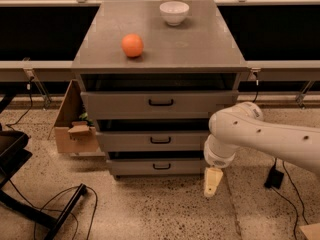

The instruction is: Open middle drawer

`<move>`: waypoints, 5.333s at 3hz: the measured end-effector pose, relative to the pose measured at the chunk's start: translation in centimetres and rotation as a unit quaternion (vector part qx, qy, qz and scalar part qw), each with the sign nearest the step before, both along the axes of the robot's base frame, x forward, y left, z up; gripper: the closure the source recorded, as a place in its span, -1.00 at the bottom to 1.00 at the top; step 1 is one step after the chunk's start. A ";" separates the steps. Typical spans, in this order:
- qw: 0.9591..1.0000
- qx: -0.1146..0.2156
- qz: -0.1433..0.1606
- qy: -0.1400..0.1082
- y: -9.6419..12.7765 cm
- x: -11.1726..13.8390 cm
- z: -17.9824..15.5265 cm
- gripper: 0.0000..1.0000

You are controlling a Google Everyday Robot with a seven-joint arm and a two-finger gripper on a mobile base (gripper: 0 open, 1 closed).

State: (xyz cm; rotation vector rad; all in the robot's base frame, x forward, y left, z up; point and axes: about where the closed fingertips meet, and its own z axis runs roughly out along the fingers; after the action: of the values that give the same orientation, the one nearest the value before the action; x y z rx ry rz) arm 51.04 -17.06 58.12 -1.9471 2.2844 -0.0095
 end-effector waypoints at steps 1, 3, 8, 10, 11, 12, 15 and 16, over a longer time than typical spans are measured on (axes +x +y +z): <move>1.000 0.007 -0.010 0.002 -0.7 3.6 -5.0 -1.00; 0.999 -0.034 0.005 -0.010 -4.2 11.6 -9.3 -1.00; 0.998 -0.045 -0.001 -0.034 -2.5 20.8 -14.2 -0.69; 0.999 -0.033 -0.016 -0.033 -2.5 20.5 -15.2 0.40; 0.999 -0.033 -0.016 -0.033 -2.5 20.6 -14.5 0.95; 0.999 -0.033 -0.016 -0.033 -2.5 20.6 -14.6 0.64; 0.999 -0.033 -0.016 -0.033 -2.5 20.6 -14.6 -1.00; 0.999 -0.033 -0.016 -0.033 -2.5 20.6 -14.6 -1.00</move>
Offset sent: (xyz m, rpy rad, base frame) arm 0.1362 -0.0387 -0.1140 -0.0595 -0.0237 0.0149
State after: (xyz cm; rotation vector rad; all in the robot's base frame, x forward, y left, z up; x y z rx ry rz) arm 71.61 -19.57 43.56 -1.9113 2.2995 -0.1526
